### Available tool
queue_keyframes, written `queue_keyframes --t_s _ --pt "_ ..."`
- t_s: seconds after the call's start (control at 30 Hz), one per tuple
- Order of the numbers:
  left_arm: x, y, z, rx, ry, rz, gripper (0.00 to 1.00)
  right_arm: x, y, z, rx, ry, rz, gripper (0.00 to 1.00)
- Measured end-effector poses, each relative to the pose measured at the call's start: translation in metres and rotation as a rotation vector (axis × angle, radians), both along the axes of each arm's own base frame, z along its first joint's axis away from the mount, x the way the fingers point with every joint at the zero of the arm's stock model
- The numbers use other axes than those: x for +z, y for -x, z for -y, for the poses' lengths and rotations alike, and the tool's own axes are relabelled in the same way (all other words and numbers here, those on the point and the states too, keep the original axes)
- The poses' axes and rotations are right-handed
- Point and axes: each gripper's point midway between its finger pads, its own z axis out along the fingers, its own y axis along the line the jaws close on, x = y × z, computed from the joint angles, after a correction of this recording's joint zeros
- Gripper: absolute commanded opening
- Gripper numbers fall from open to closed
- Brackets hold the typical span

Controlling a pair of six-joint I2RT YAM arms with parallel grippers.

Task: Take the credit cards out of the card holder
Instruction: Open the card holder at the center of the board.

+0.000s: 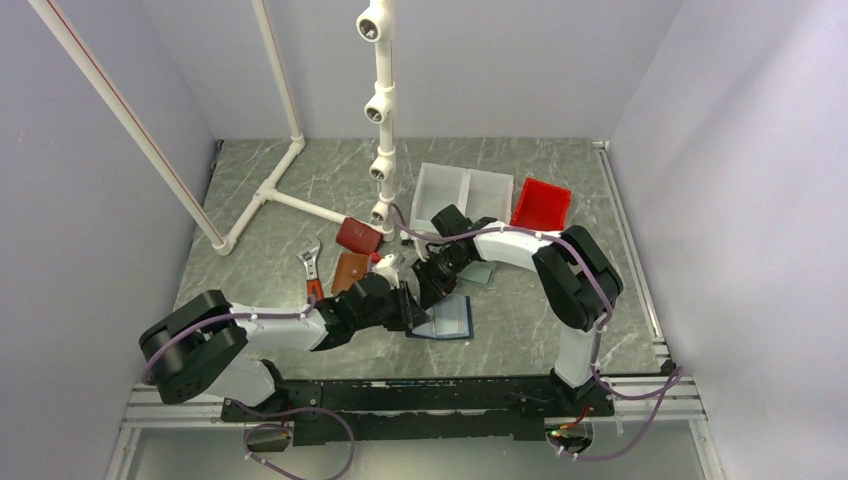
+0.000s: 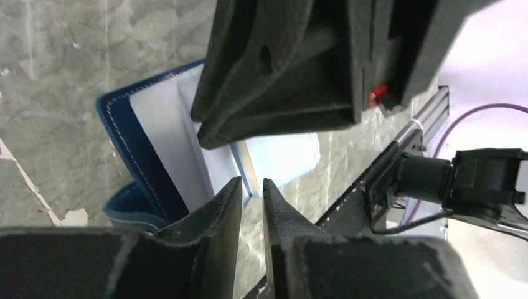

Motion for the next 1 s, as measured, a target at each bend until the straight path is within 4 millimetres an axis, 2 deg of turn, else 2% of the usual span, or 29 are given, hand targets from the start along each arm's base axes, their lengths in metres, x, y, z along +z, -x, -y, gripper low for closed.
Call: queue_keyframes --t_s 0.23,0.37,0.57,0.63,0.67,0.7,0.77,0.9,1.0 --pt "-0.013 -0.006 -0.004 0.04 -0.074 -0.032 0.19 0.014 -0.004 0.011 0.066 -0.018 0.045 0.24" --pt "-0.018 -0.005 -0.007 0.044 -0.095 -0.046 0.18 0.037 -0.007 0.022 0.128 -0.045 0.127 0.25" --pt "-0.022 -0.003 -0.01 0.044 -0.115 -0.055 0.19 0.084 -0.001 0.04 0.225 -0.113 0.327 0.31" --pt "-0.021 -0.003 -0.011 0.044 -0.11 -0.051 0.2 0.093 0.006 0.047 0.26 -0.129 0.371 0.36" --pt "-0.02 -0.002 -0.011 0.043 -0.104 -0.048 0.21 0.095 0.009 0.05 0.28 -0.136 0.394 0.42" --pt "-0.019 -0.001 -0.012 0.042 -0.1 -0.046 0.21 0.095 0.013 0.053 0.296 -0.141 0.412 0.51" --pt "-0.018 0.0 -0.013 0.04 -0.091 -0.042 0.22 0.089 0.023 0.061 0.324 -0.145 0.442 0.59" --pt "-0.017 0.001 -0.013 0.039 -0.069 -0.034 0.22 0.066 0.051 0.083 0.376 -0.14 0.47 0.57" --pt "-0.014 0.002 -0.011 0.034 -0.048 -0.035 0.23 0.054 0.057 0.089 0.416 -0.142 0.497 0.53"
